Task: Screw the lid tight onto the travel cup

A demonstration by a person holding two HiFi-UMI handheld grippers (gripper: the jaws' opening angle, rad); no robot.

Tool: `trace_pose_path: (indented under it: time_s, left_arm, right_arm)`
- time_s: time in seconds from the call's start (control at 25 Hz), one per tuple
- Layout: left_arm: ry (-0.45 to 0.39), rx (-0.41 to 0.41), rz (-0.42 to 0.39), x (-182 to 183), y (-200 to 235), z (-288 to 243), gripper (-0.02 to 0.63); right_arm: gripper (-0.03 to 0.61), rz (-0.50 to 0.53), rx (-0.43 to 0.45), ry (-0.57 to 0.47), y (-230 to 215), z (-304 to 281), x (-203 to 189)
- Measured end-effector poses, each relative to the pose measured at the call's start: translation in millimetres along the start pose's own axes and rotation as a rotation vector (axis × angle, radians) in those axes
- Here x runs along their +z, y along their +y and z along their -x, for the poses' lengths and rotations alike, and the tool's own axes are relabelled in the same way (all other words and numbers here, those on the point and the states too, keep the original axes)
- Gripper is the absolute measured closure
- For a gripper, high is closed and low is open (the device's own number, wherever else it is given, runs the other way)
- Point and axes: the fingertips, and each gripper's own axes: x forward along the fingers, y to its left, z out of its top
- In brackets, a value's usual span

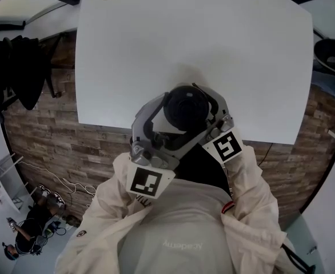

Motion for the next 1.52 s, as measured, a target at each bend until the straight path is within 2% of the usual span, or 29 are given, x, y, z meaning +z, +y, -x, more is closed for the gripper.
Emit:
trace_pose_path:
  time_s: [0.2,0.28,0.36,0.48,0.6,0.68,0.76,0.88,0.96,1.04,1.08,1.16,1.28,1.36,1.52]
  left_arm:
    - [-0.047,-0.396,-0.039,0,-3,2,0.196]
    - [-0.043,-0.490,-0.047,2,-3,-1,0.196]
    - [-0.028,-0.512,-0.042,1,-3,-2,0.196]
    - [-0.009,-0.436,-0.017,-1,-3,-2,0.196]
    - [0.001,-0.307,0.042,-3,-2,-4,0.196]
    - [0.009,-0.215,0.090,-6,0,-4,0.196]
    - [0.022,-0.097,0.115,-9,4,-3,0.196]
    - [0.034,0.119,0.136,-8,8,-1,0.196]
    - [0.039,0.227,0.165,-7,11,-2,0.196]
    - [0.046,0.279,0.157,-6,11,-4,0.196]
    - [0.046,0.278,0.138,-5,10,-5,0.196]
    - [0.037,0.230,0.100,-4,7,-6,0.196]
    - [0.004,0.082,0.057,-5,4,-4,0.195]
    - [-0.025,-0.063,0.032,-6,0,-2,0.193]
    - [-0.062,-0.405,-0.021,-4,-3,0,0.193]
  right_arm:
    - [0.183,-0.012,-0.006,-0.009,-2,0,-1]
    - [0.183,-0.022,-0.009,-0.012,-3,1,-2]
    - [0.183,-0.033,-0.015,-0.017,-4,0,-2]
    - [0.181,-0.038,-0.038,-0.021,-3,-2,-2]
    - [0.181,-0.041,-0.077,-0.045,-2,-4,5]
    - [0.181,0.004,-0.106,-0.047,-2,-7,9]
    - [0.181,0.051,-0.128,-0.031,-2,-10,8]
    - [0.181,0.057,-0.148,-0.032,-4,-12,8]
    - [0.181,0.060,-0.158,-0.031,-3,-13,9]
    - [0.181,0.044,-0.173,-0.037,-5,-13,9]
    - [0.181,0.034,-0.177,-0.039,-5,-13,9]
    - [0.181,0.031,-0.174,-0.037,-5,-12,8]
    - [0.181,0.058,-0.145,-0.027,-3,-12,6]
    - [0.181,0.073,-0.129,-0.018,-2,-12,3]
    - [0.181,0.091,-0.099,-0.007,-1,-12,3]
